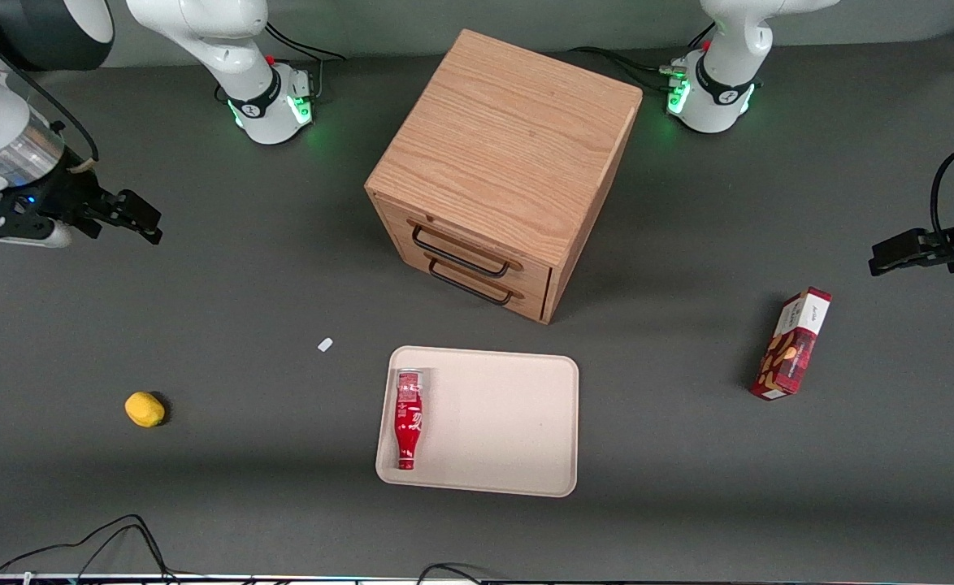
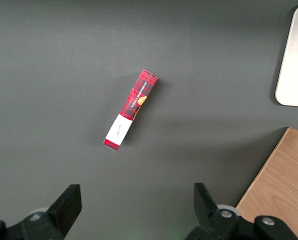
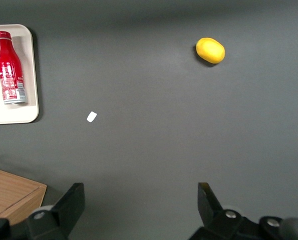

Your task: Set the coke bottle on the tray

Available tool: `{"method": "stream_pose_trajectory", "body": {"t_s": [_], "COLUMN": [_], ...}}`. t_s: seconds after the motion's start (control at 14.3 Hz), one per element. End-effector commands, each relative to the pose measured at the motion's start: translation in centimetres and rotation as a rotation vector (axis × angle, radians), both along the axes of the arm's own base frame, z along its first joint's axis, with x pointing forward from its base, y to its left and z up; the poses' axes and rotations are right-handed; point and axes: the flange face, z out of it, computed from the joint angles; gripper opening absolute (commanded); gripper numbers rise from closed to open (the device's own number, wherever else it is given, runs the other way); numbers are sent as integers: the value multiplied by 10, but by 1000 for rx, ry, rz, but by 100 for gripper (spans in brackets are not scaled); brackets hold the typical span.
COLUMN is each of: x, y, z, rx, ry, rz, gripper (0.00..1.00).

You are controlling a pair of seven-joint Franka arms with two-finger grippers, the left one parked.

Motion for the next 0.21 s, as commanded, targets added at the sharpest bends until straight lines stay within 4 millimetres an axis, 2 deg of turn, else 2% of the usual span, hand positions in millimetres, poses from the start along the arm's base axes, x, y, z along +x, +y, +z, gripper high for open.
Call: {"method": "stream_pose_trajectory", "body": {"t_s": [0.0,0.14], "x": [3,6], "y": [-9,-8], "z": [10,8], "rx": [38,39], "ry": [6,17], "rz": [10,13], "gripper": [100,100]}}
